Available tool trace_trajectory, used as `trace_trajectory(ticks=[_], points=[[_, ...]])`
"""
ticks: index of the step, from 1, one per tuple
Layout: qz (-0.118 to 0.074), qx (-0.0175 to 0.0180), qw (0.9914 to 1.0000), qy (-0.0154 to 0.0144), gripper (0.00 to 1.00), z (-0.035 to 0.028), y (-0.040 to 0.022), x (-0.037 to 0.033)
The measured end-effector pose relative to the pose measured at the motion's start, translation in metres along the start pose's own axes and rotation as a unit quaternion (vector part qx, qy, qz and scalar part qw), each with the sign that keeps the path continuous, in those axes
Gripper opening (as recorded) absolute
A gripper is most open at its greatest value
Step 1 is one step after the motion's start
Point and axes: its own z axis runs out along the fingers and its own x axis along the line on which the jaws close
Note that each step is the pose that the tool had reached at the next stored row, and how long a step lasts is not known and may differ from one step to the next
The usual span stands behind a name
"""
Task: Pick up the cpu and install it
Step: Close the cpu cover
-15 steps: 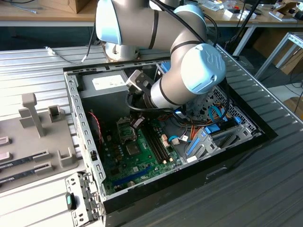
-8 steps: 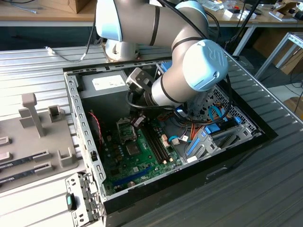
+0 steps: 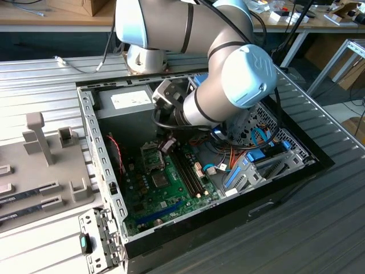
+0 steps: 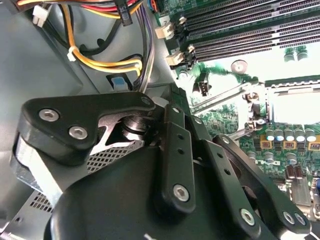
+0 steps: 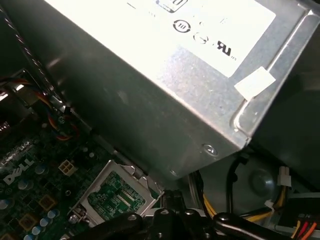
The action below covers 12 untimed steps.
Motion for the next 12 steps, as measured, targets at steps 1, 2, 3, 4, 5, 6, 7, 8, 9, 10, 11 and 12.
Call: trace_trajectory(ticks=[1,2,3,4,5,6,7,8,9,10,11,12], points=[[0.0,-0.0001,1.0,-0.0002,0.11,-0.0019,0.0008,-0.0003],[0.0,-0.0002,1.0,-0.0002,0.11,-0.0036,0.0015,-0.0005],[0.0,-0.0003,1.0,-0.0003,0.11,-0.0043,0.0018,-0.0006],[0.0,-0.0005,1.0,-0.0005,0.11,-0.0046,0.002,-0.0006],[0.0,-0.0018,1.0,-0.0016,0.11,-0.0047,0.0018,-0.0004],[-0.001,-0.0027,0.99999,-0.0023,0.11,-0.0049,0.0017,-0.0002],[-0.001,-0.003,0.99999,-0.0026,0.11,-0.005,0.0014,0.0],[-0.001,-0.0037,0.99999,-0.0025,0.11,-0.0052,0.0005,-0.0001],[0.0,-0.0042,0.99999,-0.002,0.11,-0.0051,-0.0005,-0.0009],[0.0,-0.0047,0.99999,-0.0014,0.11,-0.005,-0.0015,-0.0019],[0.0,-0.0048,0.99999,-0.0013,0.11,-0.0046,-0.0018,-0.0018],[0.0,-0.005,0.99999,-0.0013,0.11,-0.0038,-0.0022,-0.0019]])
